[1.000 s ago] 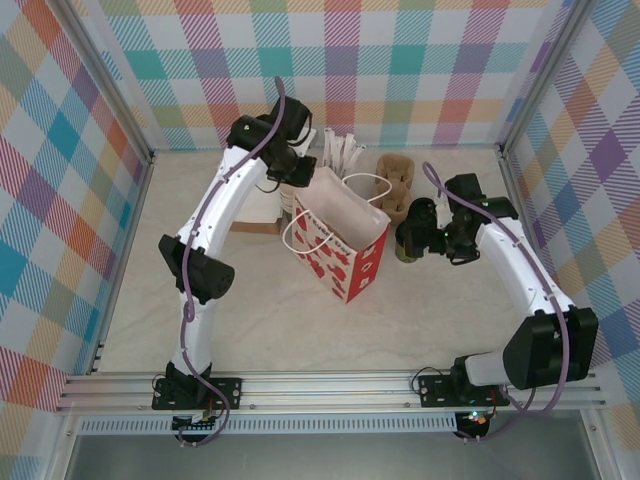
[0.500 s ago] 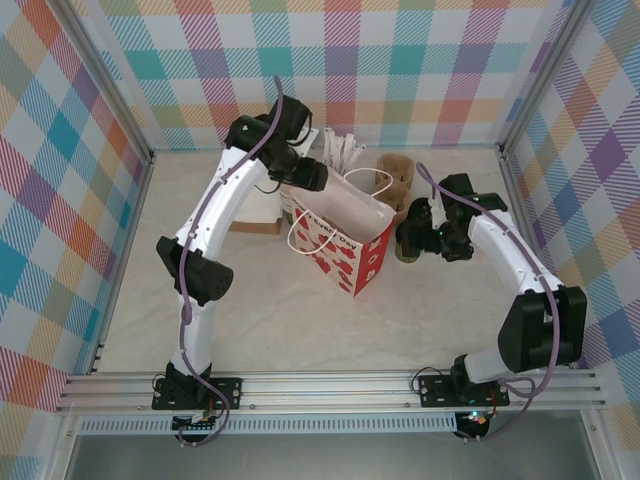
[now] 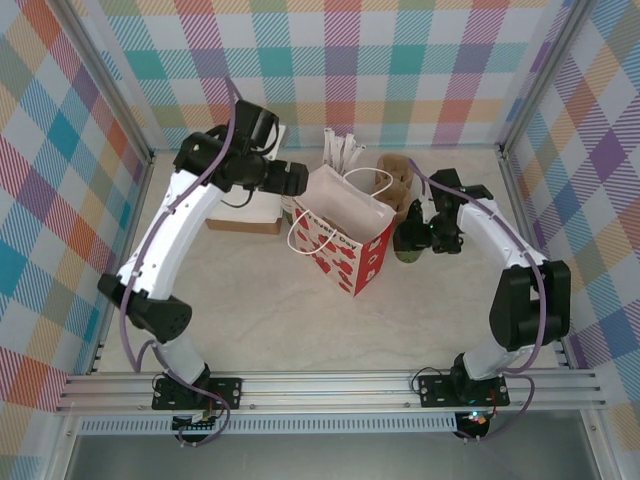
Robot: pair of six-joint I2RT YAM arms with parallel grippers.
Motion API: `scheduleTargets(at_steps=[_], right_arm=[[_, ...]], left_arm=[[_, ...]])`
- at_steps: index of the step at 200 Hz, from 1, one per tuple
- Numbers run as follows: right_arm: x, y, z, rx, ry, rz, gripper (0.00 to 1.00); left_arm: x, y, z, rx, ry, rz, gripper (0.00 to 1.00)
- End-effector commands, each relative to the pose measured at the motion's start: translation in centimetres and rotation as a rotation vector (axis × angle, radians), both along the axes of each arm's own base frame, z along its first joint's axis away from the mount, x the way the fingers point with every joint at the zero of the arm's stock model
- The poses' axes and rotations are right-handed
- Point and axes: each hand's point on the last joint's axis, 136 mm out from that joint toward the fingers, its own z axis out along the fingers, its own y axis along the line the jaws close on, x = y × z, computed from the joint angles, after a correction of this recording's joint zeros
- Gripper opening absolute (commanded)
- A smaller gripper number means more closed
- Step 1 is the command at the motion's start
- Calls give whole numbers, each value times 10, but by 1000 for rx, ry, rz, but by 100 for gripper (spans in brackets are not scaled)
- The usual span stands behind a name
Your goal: Pack the takeout coffee
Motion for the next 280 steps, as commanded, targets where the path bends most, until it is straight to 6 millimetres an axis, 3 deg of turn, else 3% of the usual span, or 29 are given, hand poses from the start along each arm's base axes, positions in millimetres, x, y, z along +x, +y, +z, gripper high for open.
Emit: scheduleTargets(at_steps=[1,74,123,188,280], right_arm=[[16,9,6,22,-29,12,100],[39,9,-8,-20,-3,48,100],[45,11,-21,-43,35,77,100],[41,10,-39,-111,114,122,100],[39,6,-43,-197,161,159,94]], left_arm=[[-2,9,12,-64,-63,86,92],[-52,23,-14,-209,6,155,92],[-72,36,-22,-241,12,203,93],[-78,45,-30,-225,17,234,94],[-80,47,-38,-210,27,240,95]])
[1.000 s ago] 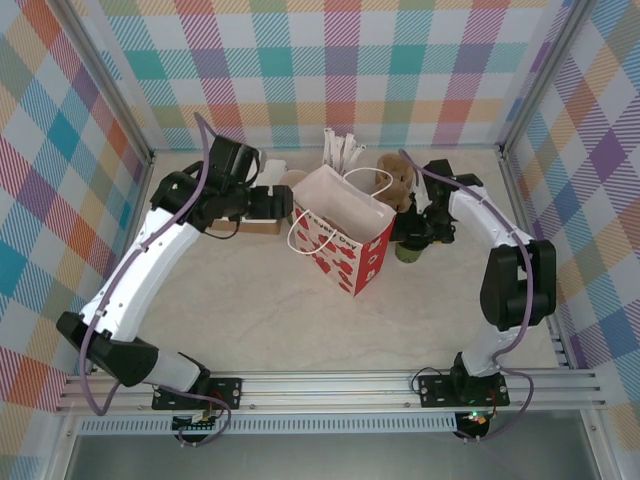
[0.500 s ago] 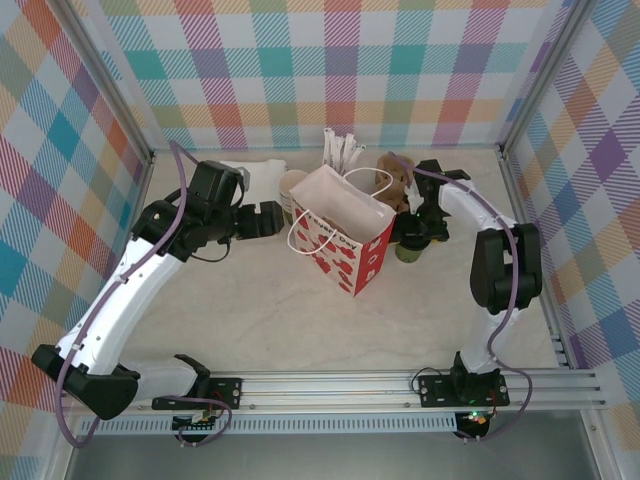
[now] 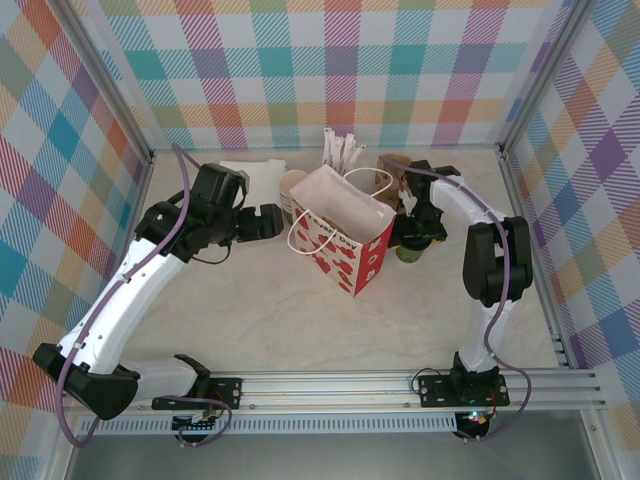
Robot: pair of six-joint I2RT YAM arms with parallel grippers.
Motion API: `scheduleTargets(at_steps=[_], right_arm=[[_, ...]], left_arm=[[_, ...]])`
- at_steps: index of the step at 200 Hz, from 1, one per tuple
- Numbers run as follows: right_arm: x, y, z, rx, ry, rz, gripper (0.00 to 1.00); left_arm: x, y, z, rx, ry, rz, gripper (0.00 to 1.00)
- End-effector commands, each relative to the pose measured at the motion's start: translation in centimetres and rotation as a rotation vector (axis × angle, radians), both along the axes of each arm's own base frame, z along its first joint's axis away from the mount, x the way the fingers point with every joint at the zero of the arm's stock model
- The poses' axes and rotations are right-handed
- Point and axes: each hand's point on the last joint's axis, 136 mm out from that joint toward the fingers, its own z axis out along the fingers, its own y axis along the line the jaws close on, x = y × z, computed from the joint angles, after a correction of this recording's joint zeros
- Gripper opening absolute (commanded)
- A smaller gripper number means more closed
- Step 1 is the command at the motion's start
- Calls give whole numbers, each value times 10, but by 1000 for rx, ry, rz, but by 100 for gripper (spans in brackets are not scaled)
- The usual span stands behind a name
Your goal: Pack the takeout coffee
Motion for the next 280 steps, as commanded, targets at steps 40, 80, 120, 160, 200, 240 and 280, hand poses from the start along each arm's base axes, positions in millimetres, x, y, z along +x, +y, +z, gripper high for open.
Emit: scheduleTargets(at_steps=[40,80,120,160,200,240,280], right_arm=[[-1,0,2,-36,23,37,91],[-1,0,4,-41,25,41,86],[-1,-1,14,-46,2,42,81],[-11,-8,31,-61,-18,47,81],[-29,-14,61,-66,-42,49,81],[-45,-16,103,-44,-69,49,80],[-55,-13,155,5,-142,48,79]], left_arm=[[0,2,4,-16,-25,12,95],[-1,1,2,-18,-20,10,95],[-1,-1,0,-27,-14,5,96],[1,-9,5,-68,-24,-9,96],[8,-21,13,-120,-37,-35,96],[21,-31,16,-122,-49,-56,96],[44,-39,13,-88,-52,-51,97]])
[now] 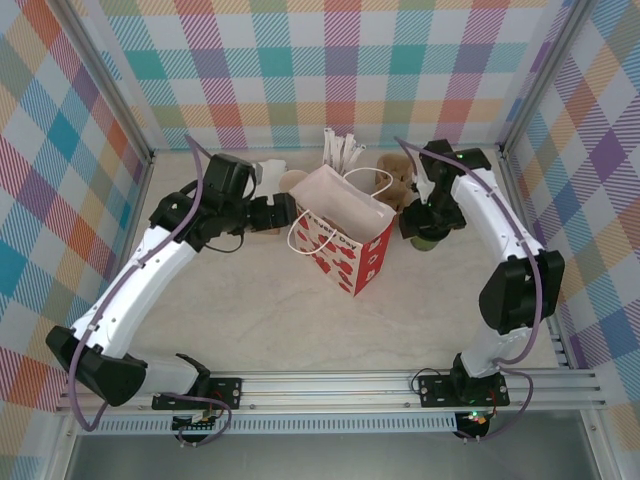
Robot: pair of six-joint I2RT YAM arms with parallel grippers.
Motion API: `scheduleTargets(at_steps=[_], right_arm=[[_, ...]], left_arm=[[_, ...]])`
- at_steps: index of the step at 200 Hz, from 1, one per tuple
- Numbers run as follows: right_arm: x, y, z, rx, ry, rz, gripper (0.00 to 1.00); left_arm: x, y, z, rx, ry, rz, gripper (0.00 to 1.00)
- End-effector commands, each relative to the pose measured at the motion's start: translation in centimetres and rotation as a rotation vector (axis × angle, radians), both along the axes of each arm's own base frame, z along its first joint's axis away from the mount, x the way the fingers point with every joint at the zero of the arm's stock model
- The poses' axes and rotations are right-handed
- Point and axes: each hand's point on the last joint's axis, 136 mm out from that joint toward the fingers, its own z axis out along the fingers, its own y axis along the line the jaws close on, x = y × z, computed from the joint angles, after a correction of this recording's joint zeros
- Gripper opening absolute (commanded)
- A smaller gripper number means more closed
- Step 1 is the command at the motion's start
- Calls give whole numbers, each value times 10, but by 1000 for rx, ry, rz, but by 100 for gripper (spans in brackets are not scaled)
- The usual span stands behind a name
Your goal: Pack the takeout coffee
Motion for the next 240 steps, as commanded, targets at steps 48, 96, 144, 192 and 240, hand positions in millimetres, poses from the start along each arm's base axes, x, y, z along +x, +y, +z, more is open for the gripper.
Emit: scheduleTargets(at_steps=[48,96,144,192,240], right_arm=[[-23,11,102,97,-142,33,77],[-25,41,154,233,-263,58,76],[-32,90,184,356,-320,158,75],[-28,141,173,411,-276,231,74],[-21,166,145,388,-193,249,73]], left_arm=[[46,-24,9,-22,-39,15,98],[66,-35,-10,1,9,19,97],[65,-47,-26,-16,59,-8,89],[58,-55,-31,-29,77,-27,83],[48,-57,-31,-33,82,-35,78]])
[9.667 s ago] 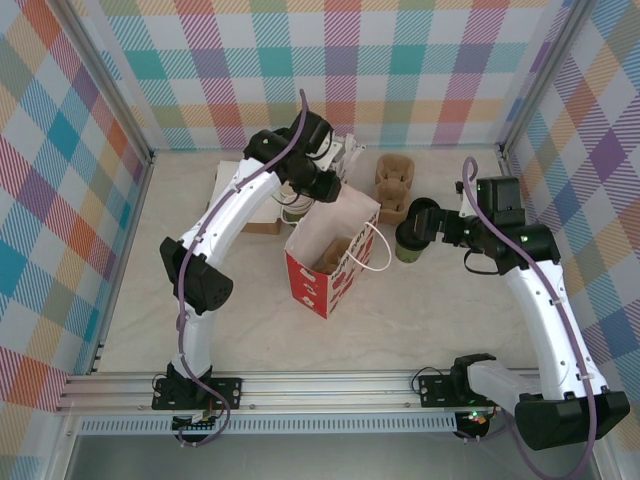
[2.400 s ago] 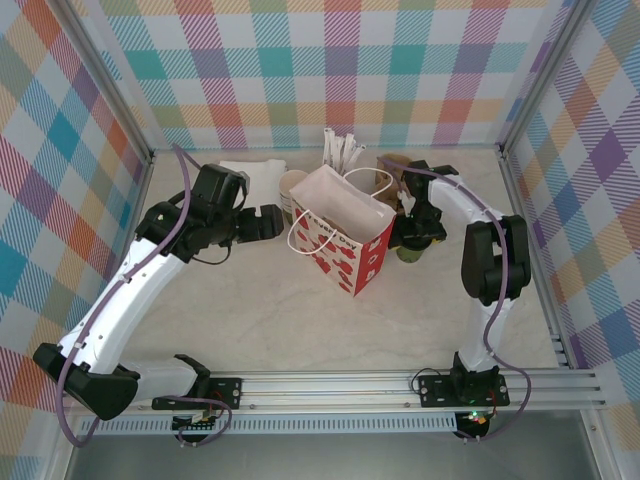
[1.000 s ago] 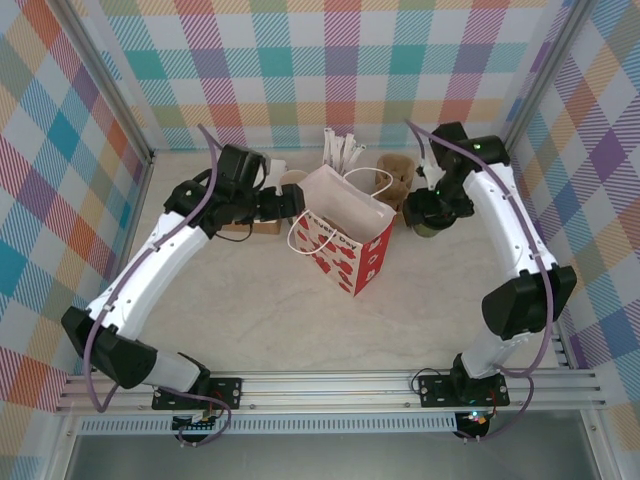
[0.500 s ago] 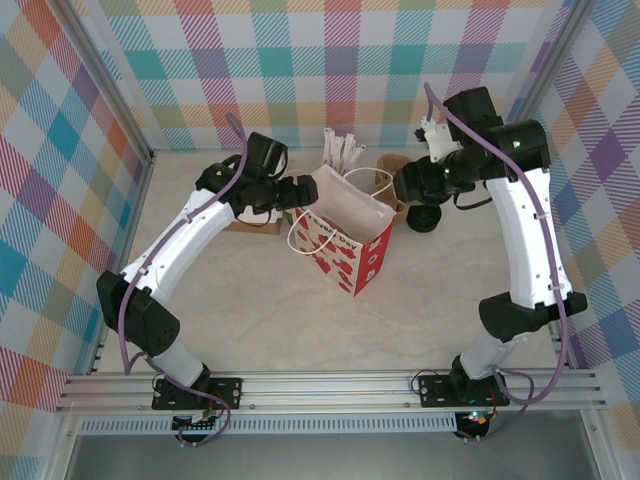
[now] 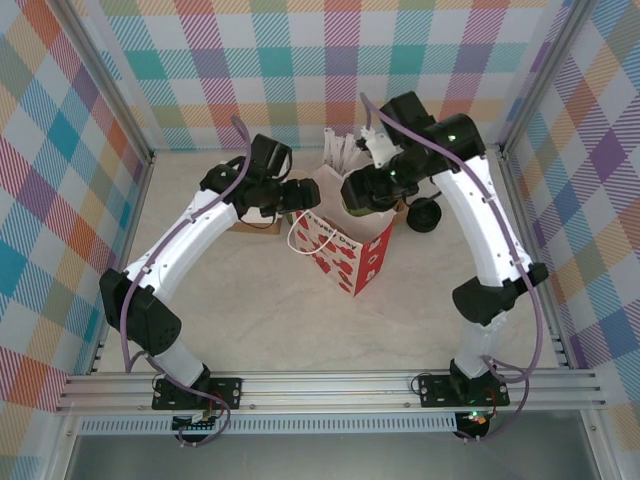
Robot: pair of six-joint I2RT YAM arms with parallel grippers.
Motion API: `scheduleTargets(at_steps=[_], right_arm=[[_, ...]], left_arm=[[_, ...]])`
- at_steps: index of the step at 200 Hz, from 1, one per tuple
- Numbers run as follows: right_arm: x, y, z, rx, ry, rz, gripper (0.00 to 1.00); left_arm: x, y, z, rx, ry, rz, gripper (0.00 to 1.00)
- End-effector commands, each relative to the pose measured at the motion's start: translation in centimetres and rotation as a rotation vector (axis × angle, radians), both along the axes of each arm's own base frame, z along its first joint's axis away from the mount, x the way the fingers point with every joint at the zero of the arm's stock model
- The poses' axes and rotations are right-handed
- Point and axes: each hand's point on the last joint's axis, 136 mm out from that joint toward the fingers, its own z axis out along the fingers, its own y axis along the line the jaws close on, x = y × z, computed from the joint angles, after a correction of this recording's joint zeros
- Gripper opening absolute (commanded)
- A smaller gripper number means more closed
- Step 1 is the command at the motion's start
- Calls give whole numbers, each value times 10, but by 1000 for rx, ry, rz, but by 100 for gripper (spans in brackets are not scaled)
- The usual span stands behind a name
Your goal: Pack the takeout coffee
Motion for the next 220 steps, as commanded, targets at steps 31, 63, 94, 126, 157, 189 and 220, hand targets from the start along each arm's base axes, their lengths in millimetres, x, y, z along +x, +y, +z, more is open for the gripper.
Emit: scheduleTargets(at_steps=[31,63,94,126,157,189,220], right_arm=[[1,21,-22,0,82,16,74],[4,23,-42,-28,129,16,74],[3,22,-58,-63,173,16,74],[2,19,-66,-90,188,11,74],[6,12,-75,-145,187,-2,74],[2,18,-76,-140,194,28,73],[-4,37,-54,-46,138,78,73]], left_arm=[[-12,-4,6,-33,-17,-9,76],[-16,-3,1,-28,-7,-7,75],[-18,-1,-3,-25,-3,-3,74],[-19,0,-6,-20,2,0,74],[-19,0,-9,-18,5,1,74],[-20,2,-10,-9,6,5,74],[-19,2,-12,-6,9,8,74]])
